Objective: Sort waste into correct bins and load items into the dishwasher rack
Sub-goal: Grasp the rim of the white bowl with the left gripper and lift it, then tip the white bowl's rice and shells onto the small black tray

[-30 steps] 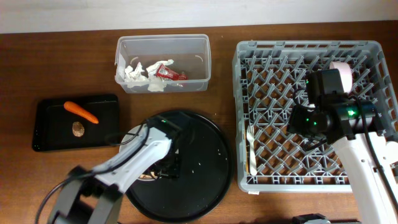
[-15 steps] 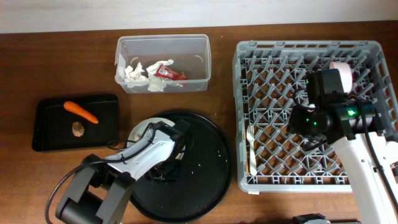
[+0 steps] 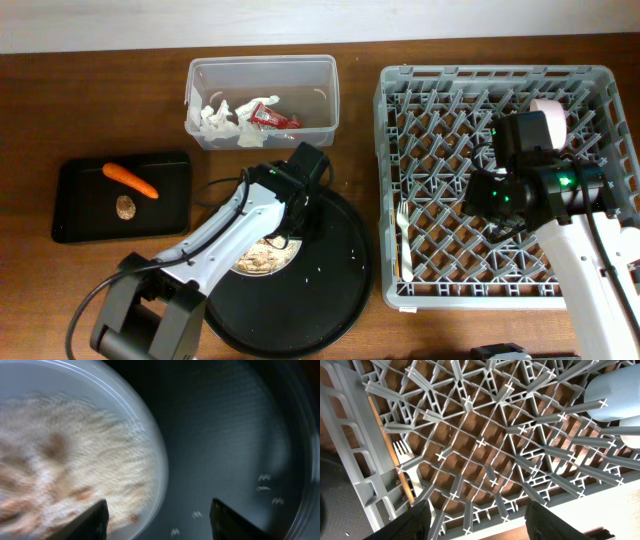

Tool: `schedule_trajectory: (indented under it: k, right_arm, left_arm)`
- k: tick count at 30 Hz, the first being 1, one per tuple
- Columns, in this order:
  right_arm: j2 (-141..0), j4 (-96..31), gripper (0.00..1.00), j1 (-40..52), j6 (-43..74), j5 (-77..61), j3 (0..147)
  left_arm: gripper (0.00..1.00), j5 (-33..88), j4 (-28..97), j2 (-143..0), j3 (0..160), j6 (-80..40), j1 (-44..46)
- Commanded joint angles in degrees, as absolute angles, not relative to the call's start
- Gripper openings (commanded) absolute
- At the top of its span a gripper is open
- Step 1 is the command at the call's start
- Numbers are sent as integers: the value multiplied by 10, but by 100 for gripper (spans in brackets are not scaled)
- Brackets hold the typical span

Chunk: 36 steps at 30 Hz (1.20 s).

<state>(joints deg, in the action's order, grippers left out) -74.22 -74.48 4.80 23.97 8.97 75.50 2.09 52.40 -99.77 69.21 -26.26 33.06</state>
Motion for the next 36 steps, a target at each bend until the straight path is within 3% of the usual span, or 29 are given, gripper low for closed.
schedule_trajectory:
  k: [1, 10, 17, 24, 25, 36]
  right_arm:
    - [-744, -747, 64, 45, 238, 90, 757]
    - [-744, -748, 64, 45, 238, 82, 757]
    - [-744, -750, 64, 45, 238, 80, 757]
    - [-744, -753, 64, 45, 238, 80, 757]
    - [-744, -753, 64, 45, 238, 80, 757]
    - [-744, -753, 64, 45, 238, 80, 757]
  left_arm:
    - [64, 86, 499, -1016, 697, -299, 333]
    - [63, -9, 397, -1047, 697, -412, 332]
    - [63, -9, 382, -1076, 697, -506, 332]
    - [62, 7, 359, -1097, 695, -518, 332]
    - [56, 7, 369, -1102, 694, -518, 332]
    - [32, 6, 409, -1135, 694, -491, 332]
